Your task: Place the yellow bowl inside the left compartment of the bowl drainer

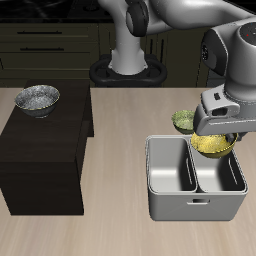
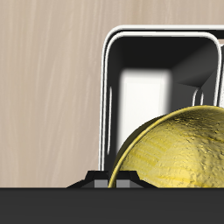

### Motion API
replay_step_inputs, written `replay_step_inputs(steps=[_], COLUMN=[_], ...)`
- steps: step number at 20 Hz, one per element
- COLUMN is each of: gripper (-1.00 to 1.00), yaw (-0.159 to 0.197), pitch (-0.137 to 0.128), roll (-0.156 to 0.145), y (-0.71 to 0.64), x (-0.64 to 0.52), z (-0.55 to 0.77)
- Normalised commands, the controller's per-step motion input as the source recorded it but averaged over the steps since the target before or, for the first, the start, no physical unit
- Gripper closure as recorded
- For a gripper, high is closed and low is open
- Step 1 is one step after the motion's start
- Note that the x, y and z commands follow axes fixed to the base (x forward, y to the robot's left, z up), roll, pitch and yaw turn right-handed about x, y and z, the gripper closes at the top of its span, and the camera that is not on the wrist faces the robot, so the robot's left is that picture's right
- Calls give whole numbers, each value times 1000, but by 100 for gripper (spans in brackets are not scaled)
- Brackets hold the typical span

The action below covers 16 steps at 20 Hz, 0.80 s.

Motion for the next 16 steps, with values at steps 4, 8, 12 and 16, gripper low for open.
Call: replay_step_inputs(steps=[4, 8, 12, 16], gripper=[-100, -100, -100, -100], yaw=[56, 4, 20, 2], pitch=[-2, 44, 6, -6], roll=[-79, 44, -11, 2], y=[-43, 9, -52, -34], x=[10, 49, 18, -42], z=[-206, -145, -34, 19])
